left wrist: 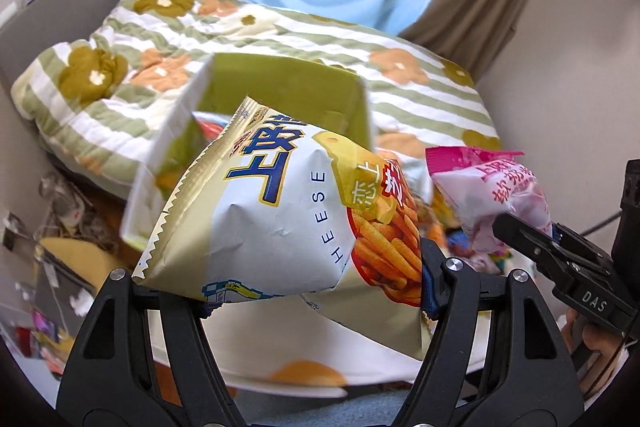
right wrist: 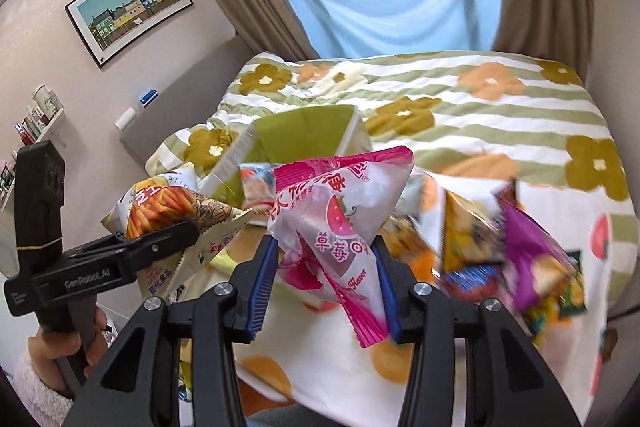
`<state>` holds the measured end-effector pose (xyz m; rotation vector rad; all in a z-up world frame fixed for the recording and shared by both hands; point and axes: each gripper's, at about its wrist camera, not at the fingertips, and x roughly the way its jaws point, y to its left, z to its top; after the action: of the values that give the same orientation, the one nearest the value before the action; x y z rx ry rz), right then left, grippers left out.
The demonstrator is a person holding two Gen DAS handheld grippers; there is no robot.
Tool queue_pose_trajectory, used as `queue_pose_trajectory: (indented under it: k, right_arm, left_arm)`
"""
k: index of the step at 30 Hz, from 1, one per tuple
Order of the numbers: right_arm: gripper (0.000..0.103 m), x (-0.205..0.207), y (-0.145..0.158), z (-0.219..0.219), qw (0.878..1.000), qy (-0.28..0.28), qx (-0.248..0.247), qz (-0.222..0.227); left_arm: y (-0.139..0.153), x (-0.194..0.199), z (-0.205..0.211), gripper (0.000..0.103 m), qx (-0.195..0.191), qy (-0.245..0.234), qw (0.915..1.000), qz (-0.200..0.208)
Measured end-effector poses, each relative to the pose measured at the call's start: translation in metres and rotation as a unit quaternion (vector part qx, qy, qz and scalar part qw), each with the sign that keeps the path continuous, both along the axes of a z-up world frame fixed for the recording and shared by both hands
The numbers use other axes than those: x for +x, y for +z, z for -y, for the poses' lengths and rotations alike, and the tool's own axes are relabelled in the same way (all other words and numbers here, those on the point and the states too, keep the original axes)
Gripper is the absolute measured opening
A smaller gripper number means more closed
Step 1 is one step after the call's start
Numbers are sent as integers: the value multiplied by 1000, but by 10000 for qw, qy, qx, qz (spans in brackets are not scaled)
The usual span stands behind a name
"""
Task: Organize snacks
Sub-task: 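Carry both bags over the box and open both grippers to drop them, then withdraw both grippers from the box toward the remaining snack pile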
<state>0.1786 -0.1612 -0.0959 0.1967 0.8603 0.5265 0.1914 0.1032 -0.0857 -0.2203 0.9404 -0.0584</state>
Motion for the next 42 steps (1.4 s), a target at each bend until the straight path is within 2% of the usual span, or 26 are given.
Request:
queue_pose_trajectory:
  k: [3,9,10,11,13,17,23,29,35,37,39,40,42]
  right_arm:
    - [42,18,-2,-29,10000,29,9,-81]
    - [42,45,-17,-81,9993,-70,-34,-374]
    - [42,48,-20,-88,9990,-101,-52,-421]
    - [42,50,-23,-93,9988,-140,-66,-468]
    - [42,55,-30,-101,9980,-254,-123,-558]
    - [42,60,-41,-111,9959,-504,-285,-694]
    - [42,62,-51,-129,9933,-572,-648,-767]
    - [42,60,-62,-146,9929,-183,-826,-841]
    - [43,60,-71,-149,9936,62,-619,-946]
    - [49,60,-72,-153,9931,164,-621,-984]
    - [73,58,-72,-154,9936,149,-712,-866]
    - [99,56,-71,-153,9944,123,-724,-759]
    - [103,52,-70,-150,9954,141,-681,-657]
  left_arm:
    - [-9,27,-32,69,17,-77,9998,-191]
    - [-42,64,-69,73,24,-377,9975,-594]
    - [-47,68,-71,77,40,-475,9969,-623]
    - [-51,72,-73,90,111,-542,9963,-655]
    - [-60,78,-76,102,337,-631,9948,-726]
    - [-74,85,-88,102,209,-816,9928,-857]
    - [-79,82,-103,102,185,-746,9936,-826]
    - [-70,70,-105,102,357,-560,9956,-660]
    - [-64,63,-110,102,359,-355,9969,-599]
    - [-62,62,-111,102,340,-313,9974,-560]
    - [-61,59,-110,102,343,-306,9975,-545]
    - [-62,56,-109,102,356,-310,9974,-546]
    - [-64,51,-108,102,362,-308,9972,-569]
